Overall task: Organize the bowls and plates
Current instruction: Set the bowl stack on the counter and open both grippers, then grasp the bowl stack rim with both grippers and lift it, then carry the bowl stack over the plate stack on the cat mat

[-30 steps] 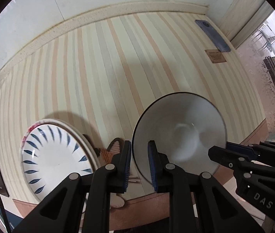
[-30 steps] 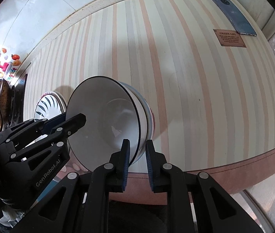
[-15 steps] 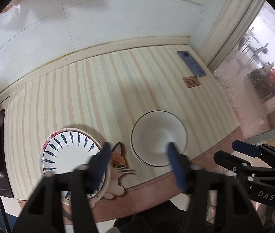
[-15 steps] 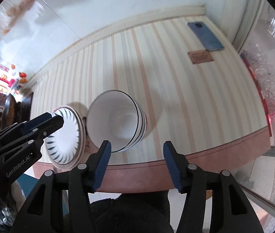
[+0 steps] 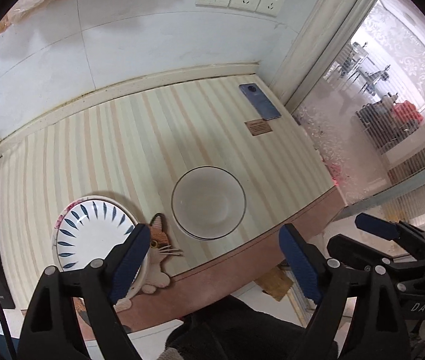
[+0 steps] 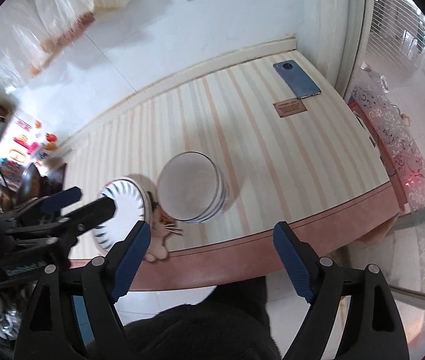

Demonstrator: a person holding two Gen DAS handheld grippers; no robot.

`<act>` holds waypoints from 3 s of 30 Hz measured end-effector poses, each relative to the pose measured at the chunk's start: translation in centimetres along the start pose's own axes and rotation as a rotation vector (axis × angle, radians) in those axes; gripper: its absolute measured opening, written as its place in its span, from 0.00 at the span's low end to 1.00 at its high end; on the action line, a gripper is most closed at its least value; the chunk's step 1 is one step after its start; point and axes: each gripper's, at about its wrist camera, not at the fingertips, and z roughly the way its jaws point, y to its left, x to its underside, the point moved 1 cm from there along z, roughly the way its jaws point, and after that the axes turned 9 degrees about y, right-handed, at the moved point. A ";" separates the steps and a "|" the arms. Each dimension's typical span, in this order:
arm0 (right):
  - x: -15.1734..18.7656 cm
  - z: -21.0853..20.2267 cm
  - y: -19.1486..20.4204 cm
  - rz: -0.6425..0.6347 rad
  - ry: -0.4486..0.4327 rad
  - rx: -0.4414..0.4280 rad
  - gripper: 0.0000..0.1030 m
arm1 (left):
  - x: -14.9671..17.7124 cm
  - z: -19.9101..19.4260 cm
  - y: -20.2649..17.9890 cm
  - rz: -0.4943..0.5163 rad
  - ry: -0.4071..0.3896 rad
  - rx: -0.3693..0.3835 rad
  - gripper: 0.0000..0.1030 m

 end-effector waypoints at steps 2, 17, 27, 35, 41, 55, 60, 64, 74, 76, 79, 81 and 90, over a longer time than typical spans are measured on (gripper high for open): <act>0.3 -0.6 0.1 -0.001 -0.007 -0.004 0.85 | 0.0 0.0 0.0 -0.001 -0.002 0.007 0.85; -3.4 7.8 -3.4 0.123 0.140 -0.219 0.87 | -4.1 9.4 3.0 -0.061 0.166 0.075 0.96; -5.7 19.0 -5.2 0.159 0.339 -0.260 0.87 | -7.6 17.8 6.0 -0.111 0.316 0.066 0.96; -6.1 24.6 -5.6 0.187 0.412 -0.317 0.87 | -8.2 21.9 6.7 -0.120 0.439 0.086 0.96; -6.1 27.1 -5.8 0.205 0.442 -0.343 0.82 | -8.0 23.3 6.9 -0.133 0.481 0.153 0.87; -7.4 28.7 -5.7 0.225 0.422 -0.426 0.61 | -6.5 22.3 8.1 -0.242 0.433 0.245 0.68; -8.2 29.0 -5.3 0.193 0.430 -0.423 0.61 | -6.7 22.3 7.9 -0.261 0.414 0.220 0.68; -8.3 28.5 -5.6 0.169 0.436 -0.430 0.61 | -6.8 21.8 7.6 -0.271 0.392 0.213 0.68; -9.8 27.6 -6.0 0.120 0.476 -0.448 0.60 | -7.1 20.8 7.1 -0.331 0.361 0.199 0.68; -10.0 27.4 -5.8 0.107 0.486 -0.450 0.60 | -6.9 20.3 7.3 -0.346 0.356 0.197 0.68; -10.0 27.1 -5.0 0.091 0.495 -0.448 0.60 | -6.7 19.5 7.8 -0.372 0.346 0.198 0.68; -10.1 26.7 -4.4 0.078 0.500 -0.450 0.60 | -6.6 18.9 8.2 -0.386 0.337 0.202 0.68; -10.5 25.5 0.2 0.018 0.506 -0.466 0.60 | -5.8 15.5 11.2 -0.434 0.288 0.187 0.68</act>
